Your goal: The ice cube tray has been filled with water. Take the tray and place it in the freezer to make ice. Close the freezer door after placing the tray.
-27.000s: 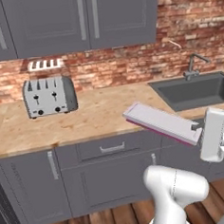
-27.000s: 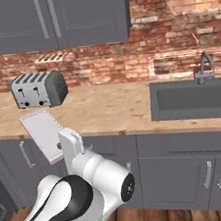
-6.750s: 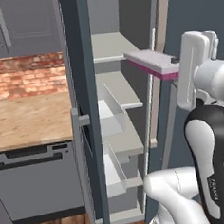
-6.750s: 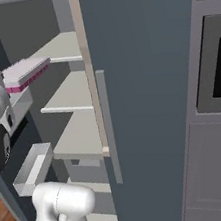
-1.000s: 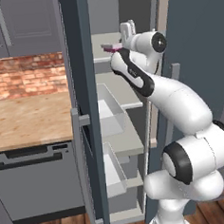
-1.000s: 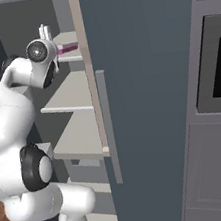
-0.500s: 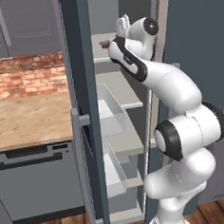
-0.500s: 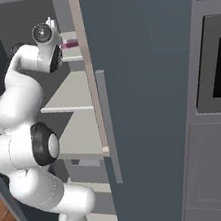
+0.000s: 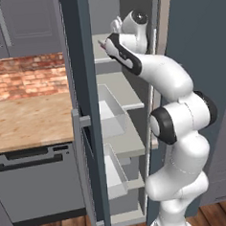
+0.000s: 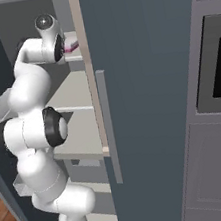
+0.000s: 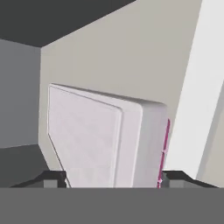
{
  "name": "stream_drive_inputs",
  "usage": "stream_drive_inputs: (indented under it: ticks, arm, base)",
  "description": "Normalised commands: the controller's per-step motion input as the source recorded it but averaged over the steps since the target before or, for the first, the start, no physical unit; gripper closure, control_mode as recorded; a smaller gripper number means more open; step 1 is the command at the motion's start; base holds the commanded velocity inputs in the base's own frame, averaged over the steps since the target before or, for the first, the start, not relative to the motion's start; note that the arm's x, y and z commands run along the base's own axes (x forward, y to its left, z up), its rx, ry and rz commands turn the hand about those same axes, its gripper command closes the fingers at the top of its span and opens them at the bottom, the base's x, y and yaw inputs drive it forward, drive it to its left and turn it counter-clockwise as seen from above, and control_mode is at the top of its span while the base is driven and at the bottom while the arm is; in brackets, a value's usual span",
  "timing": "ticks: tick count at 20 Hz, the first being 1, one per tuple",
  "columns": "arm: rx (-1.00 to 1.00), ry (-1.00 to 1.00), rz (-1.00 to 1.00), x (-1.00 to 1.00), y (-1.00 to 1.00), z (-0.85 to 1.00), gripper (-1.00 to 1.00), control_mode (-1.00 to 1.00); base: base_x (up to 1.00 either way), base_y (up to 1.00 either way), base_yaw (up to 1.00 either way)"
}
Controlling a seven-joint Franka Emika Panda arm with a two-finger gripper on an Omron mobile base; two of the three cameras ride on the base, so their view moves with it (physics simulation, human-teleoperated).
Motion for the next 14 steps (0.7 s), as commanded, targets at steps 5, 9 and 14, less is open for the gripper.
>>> stream_drive_inputs:
  ticks: [5, 9, 14]
  arm:
    - [-0.06, 0.08, 0.00, 0.16, 0.05, -0.25, -1.00, -1.00]
    - [0.00, 0.11, 0.00, -0.51, 0.00, 0.00, -1.00, -1.00]
    - [0.00, 0.05, -0.02, -1.00, -0.03, 0.00, -1.00, -1.00]
  base:
    - [0.00, 0.00, 0.00]
    - [0.00, 0.00, 0.00]
    - [0.00, 0.00, 0.00]
